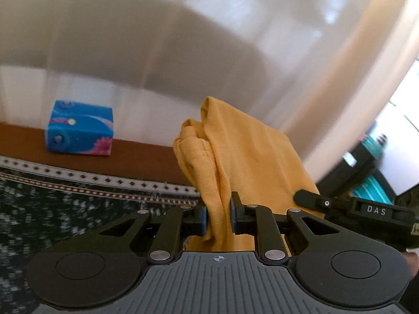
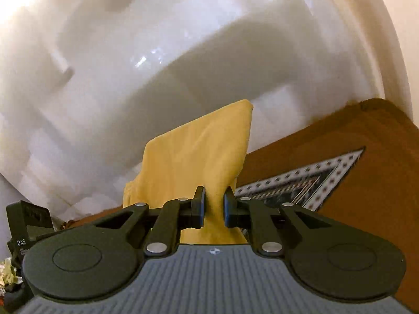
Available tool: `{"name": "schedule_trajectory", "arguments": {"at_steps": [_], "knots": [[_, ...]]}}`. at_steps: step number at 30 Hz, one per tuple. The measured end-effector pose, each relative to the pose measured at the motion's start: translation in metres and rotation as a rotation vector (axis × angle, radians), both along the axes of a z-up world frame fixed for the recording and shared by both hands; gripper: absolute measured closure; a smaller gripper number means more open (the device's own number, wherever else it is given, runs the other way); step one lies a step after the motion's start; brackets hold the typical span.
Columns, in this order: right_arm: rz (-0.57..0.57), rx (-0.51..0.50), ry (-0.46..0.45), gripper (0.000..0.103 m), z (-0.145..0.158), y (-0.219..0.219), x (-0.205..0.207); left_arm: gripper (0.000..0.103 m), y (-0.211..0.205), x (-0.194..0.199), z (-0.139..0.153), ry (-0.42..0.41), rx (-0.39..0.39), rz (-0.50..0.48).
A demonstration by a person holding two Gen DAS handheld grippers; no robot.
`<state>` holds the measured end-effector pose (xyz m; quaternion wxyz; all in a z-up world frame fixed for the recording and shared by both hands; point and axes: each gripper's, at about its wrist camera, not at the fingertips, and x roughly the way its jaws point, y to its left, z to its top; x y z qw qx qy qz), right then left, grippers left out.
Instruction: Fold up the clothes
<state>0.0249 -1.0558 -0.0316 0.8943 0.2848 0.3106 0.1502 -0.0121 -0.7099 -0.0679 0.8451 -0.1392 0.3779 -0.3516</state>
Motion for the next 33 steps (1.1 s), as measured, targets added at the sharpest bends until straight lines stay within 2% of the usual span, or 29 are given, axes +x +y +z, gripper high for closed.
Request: {"name": "schedule_trajectory", "arguments": {"at_steps": [6, 12, 13, 15, 16, 20, 23, 24, 27, 30, 33], "knots": [[0.051, 0.002, 0.062, 0.087, -0.056, -0.05, 0.076, 0.089, -0.068, 0.052, -0.058, 0.06, 0.056, 0.093], [0.073, -0.032, 0.089, 0.087, -0.108, -0.068, 0.125, 0.086, -0.104, 0.087, -0.102, 0.081, 0.12, 0.134], [0.072, -0.033, 0.097, 0.086, -0.117, -0.07, 0.131, 0.07, -0.106, 0.09, -0.108, 0.088, 0.138, 0.141], [0.07, -0.063, 0.119, 0.082, -0.131, -0.07, 0.138, 0.054, -0.103, 0.091, -0.118, 0.094, 0.168, 0.161], [0.067, -0.082, 0.13, 0.075, -0.137, -0.069, 0.141, 0.049, -0.101, 0.091, -0.122, 0.095, 0.181, 0.17], [-0.003, -0.073, 0.149, 0.053, -0.142, -0.075, 0.132, 0.047, -0.083, 0.087, -0.116, 0.098, 0.179, 0.192], [-0.084, -0.076, 0.127, 0.054, -0.136, -0.083, 0.125, 0.049, -0.077, 0.082, -0.087, 0.012, 0.183, 0.188], [-0.092, -0.1, 0.085, 0.054, -0.128, -0.083, 0.123, 0.049, -0.08, 0.084, -0.076, -0.011, 0.171, 0.171], [-0.023, -0.193, -0.013, 0.055, -0.104, -0.065, 0.134, 0.047, -0.108, 0.095, -0.054, -0.082, 0.152, 0.088], [0.045, -0.319, -0.011, 0.055, -0.105, -0.037, 0.161, 0.046, -0.144, 0.114, -0.06, -0.112, 0.194, 0.018], [0.063, -0.433, -0.015, 0.055, -0.118, -0.019, 0.183, 0.046, -0.165, 0.132, -0.076, -0.109, 0.235, 0.012]]}}
